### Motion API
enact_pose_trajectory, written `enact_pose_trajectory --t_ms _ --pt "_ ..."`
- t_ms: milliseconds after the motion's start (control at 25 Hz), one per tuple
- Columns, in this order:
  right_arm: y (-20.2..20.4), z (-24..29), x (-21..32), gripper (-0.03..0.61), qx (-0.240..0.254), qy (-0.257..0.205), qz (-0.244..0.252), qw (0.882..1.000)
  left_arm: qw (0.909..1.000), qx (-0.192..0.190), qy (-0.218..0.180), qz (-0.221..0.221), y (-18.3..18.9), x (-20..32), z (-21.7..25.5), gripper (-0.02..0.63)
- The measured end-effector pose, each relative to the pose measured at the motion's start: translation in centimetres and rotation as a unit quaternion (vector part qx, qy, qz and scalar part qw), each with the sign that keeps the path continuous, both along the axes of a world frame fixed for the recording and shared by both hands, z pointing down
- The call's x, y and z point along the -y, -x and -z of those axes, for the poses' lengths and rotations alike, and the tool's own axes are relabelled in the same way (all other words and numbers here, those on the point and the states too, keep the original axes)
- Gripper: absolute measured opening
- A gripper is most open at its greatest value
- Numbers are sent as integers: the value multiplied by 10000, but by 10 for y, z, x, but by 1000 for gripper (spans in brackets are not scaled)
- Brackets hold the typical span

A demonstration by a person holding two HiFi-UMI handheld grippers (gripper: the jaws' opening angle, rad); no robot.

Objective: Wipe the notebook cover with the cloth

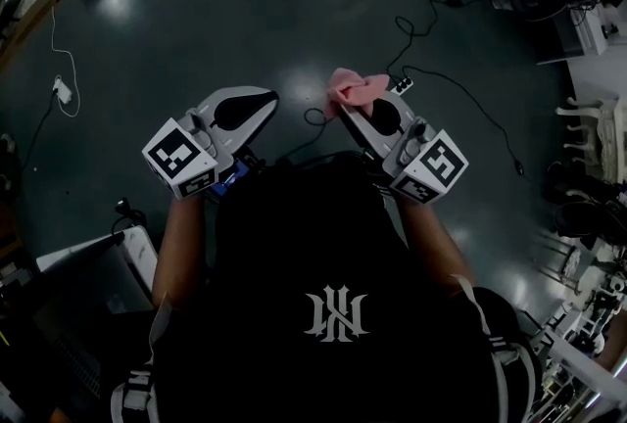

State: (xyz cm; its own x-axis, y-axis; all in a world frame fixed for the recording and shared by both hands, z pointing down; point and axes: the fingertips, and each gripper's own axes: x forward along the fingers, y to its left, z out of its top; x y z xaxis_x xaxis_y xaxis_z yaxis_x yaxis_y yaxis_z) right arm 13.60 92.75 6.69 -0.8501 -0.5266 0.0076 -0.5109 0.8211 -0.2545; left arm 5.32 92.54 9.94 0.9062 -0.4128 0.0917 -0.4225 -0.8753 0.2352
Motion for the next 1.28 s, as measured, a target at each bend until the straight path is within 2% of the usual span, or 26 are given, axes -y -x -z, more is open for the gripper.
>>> enact_pose_trajectory --t_ms 120,400,800,1120,1280 --pt "-3 -4 2 32 -21 21 -138 9999 9999 -55 53 -103 1 0 -7 2" --pt "-30 -3 1 32 -120 149 -346 9992 9987 -271 200 -373 -27 4 -4 2" --pt "-40 -13 44 33 52 258 -116 9996 9982 -332 258 -423 -47 36 -5 2" --pt "-54 -8 129 32 317 89 187 9993 9992 241 231 -213 -65 113 -2 2" --pt "-67 -3 172 33 502 53 363 9981 9989 393 226 -67 -78 154 6 2"
